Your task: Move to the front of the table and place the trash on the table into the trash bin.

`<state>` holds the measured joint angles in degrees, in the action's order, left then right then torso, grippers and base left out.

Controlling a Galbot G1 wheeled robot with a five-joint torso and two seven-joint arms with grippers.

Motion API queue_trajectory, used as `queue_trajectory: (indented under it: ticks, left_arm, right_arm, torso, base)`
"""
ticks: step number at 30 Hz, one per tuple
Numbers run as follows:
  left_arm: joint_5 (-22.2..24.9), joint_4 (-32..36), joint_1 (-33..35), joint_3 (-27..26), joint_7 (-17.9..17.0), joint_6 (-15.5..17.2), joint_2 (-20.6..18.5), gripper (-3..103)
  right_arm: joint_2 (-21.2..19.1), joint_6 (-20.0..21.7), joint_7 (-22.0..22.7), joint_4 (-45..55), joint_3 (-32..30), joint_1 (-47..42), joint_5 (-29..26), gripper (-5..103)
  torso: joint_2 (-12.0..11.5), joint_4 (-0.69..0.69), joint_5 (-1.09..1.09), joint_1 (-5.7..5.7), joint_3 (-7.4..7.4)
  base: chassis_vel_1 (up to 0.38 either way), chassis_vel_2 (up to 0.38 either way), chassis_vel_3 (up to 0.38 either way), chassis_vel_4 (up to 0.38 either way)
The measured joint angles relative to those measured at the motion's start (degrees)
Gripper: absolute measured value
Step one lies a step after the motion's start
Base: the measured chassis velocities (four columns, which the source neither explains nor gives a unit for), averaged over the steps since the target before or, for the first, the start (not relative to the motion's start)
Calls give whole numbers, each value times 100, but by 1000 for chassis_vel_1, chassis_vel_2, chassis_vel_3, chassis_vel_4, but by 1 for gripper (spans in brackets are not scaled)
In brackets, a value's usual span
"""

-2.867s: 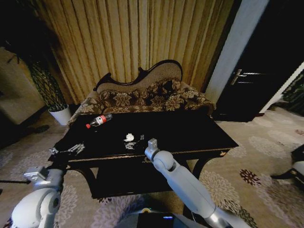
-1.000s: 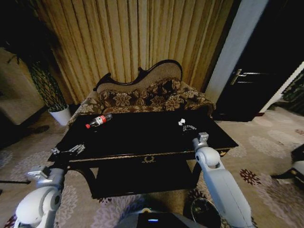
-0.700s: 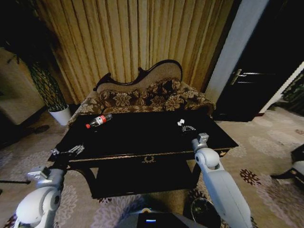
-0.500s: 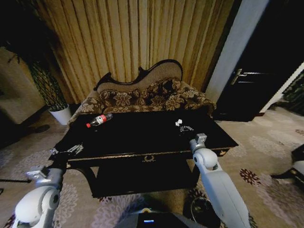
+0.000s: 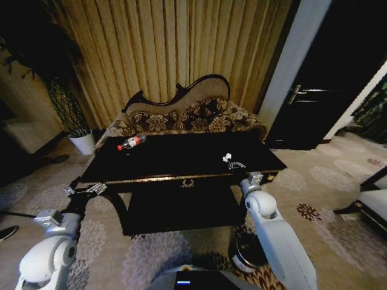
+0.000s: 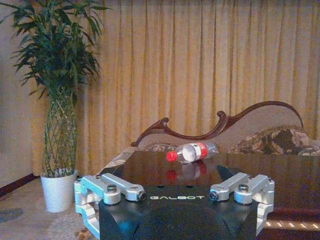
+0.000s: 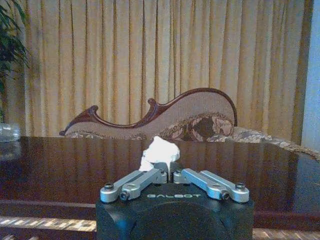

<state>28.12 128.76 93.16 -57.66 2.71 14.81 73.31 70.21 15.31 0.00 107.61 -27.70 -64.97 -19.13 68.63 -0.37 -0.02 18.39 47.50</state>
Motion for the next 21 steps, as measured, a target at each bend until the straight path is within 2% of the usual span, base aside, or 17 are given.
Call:
queue_trajectory:
  ticks: [7,13,19,21]
  left_arm:
    - [-3,33,24,-6,-2,5,25,100]
    - [-4,58,32,4,-2,10,38,100]
    - [48,112,31,-31,-7,16,4,100]
    - [63,132,31,-62,-12,16,-17,100]
  right_arm:
    - [32,-41,0,-77,-41,-91,142,1]
    - [5,-42,0,-37,-363,-486,261,1]
    - [-1,-60,0,-545,-792,-845,579,1]
    - [-35,45,0,-917,-999,-1081,682,1]
  torso:
    - [3,1,1,-3,-2]
    - [-5,-1,2,7,4]
    - [-6,0,2,9,4]
    - [-2,0,2,3,1]
  base:
    - [171,-179,-171,165]
    - [-21,14,7,-20]
    - [-36,33,40,-27]
    - [0,0,0,0]
